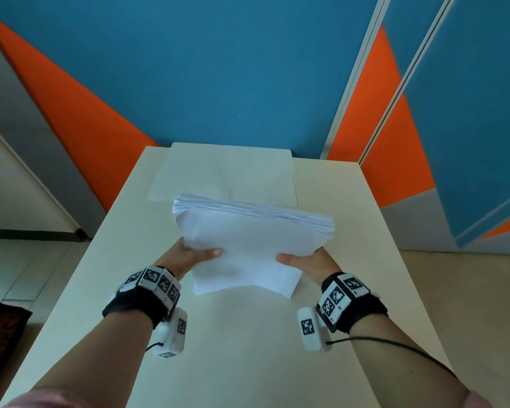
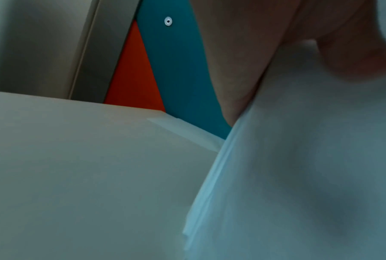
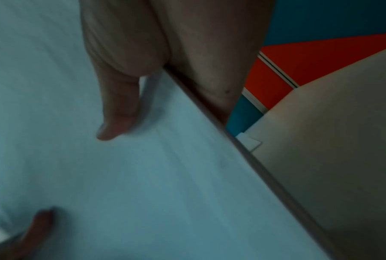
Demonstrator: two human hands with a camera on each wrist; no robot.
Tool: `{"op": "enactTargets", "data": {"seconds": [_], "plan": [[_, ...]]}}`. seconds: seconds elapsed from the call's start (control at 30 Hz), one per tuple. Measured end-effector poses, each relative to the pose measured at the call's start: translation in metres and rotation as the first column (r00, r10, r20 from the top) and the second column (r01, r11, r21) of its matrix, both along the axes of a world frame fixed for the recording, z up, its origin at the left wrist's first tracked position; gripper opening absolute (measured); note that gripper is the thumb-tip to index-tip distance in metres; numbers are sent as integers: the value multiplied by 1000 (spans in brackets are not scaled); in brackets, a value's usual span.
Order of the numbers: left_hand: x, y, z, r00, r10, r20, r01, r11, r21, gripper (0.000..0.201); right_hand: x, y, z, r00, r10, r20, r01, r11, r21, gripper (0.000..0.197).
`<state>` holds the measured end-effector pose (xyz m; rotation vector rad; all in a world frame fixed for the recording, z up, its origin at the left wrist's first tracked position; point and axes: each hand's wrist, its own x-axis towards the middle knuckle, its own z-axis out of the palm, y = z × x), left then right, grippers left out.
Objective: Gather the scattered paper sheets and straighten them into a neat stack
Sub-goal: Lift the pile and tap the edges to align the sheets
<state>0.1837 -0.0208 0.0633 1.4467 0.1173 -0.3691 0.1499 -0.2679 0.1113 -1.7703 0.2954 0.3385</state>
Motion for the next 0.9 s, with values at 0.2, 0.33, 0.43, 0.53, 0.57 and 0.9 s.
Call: {"op": "enactTargets", "data": {"seconds": [0.2,0.33,0.43,0.53,0.57,0.9], "plan": [[4,-9,-4,997,80,17,-81,996,46,48,4,-6,-13,996,-17,-89,12,998,-54,60],[3,-19,2,990,130,50,-132,990,56,28,15,-12,-18,998,-46,-37,47,999,19,23],[2,-28,4,967,251,40,-254,963,91,31,18,-15,-10,1000,15,15,-16,998,61,28],[4,-38,7,932,363,15,-362,927,101,34,21,-21,-12,997,75,-3,-75,997,23,13],[4,-41,10,919,394,-5,-391,915,100,33,20,-24,-15,994,110,-23,-110,994,2,9],[-2,-52,6,950,303,-70,-273,921,279,38,33,-39,-34,998,42,-37,-45,996,-74,42]]}}
